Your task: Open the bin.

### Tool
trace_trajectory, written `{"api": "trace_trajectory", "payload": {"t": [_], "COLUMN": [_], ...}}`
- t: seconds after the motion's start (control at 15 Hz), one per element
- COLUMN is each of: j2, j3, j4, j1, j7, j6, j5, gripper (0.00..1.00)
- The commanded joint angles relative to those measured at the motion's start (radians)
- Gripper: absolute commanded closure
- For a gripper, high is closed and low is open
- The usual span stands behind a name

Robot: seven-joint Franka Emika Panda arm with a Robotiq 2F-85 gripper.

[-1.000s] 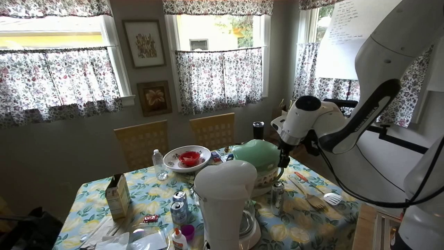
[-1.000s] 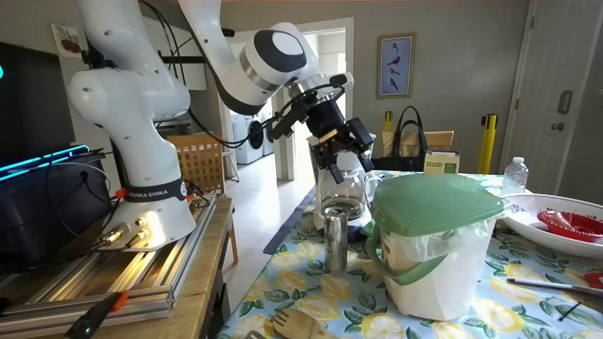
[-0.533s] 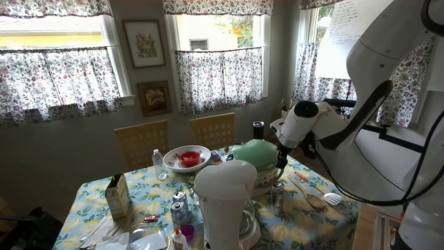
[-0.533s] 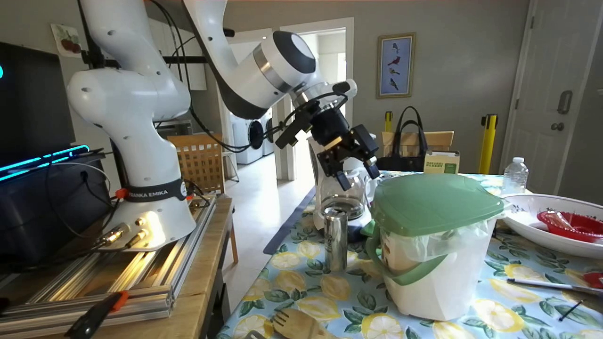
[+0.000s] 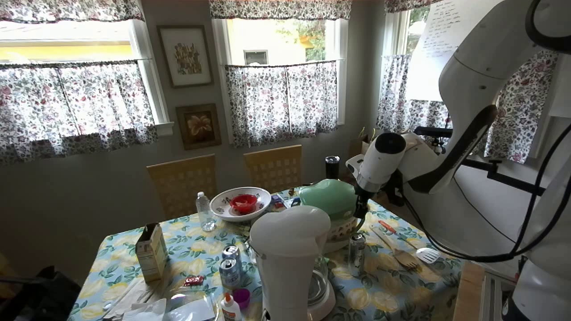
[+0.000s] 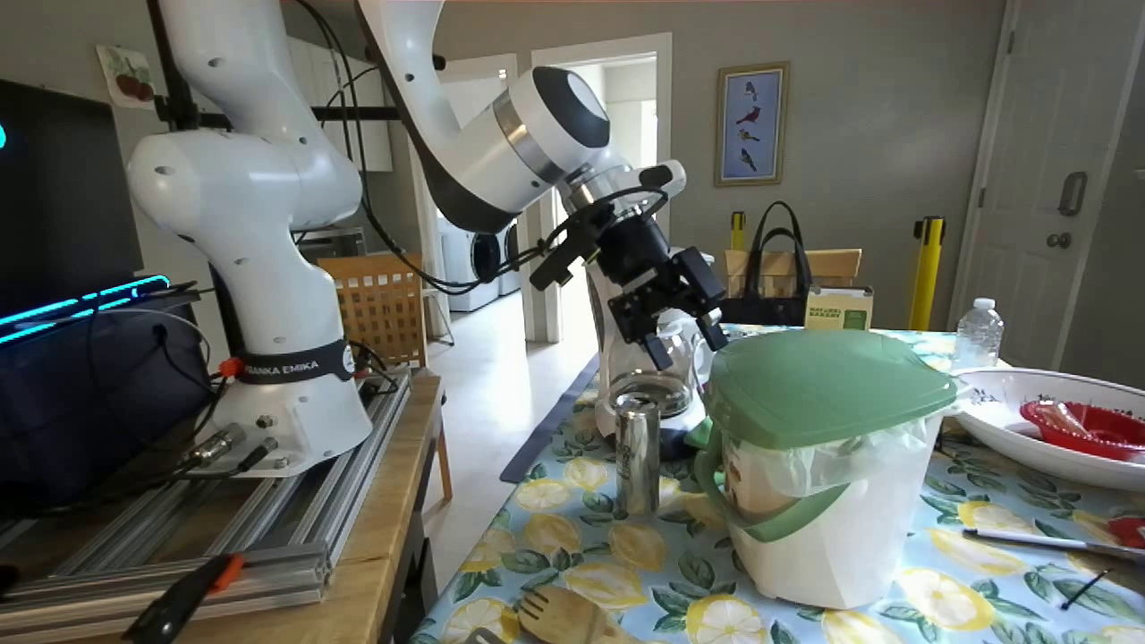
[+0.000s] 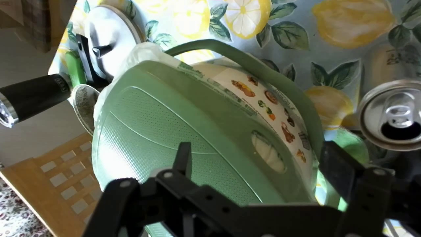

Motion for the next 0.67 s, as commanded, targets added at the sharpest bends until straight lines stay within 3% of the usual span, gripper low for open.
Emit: {"api": "trace_trajectory", "payload": {"t": [0.0,0.6], "j2": [0.049,0.103], "j3": [-0.004,0.000], "j4": [0.038,0.129], "j1": [-0.004,0.005], "j7": [0.031,0.304], "j6": [0.002,0.009], "j5": [-0.033,-0.211], "gripper": [0.00,0.00]}}
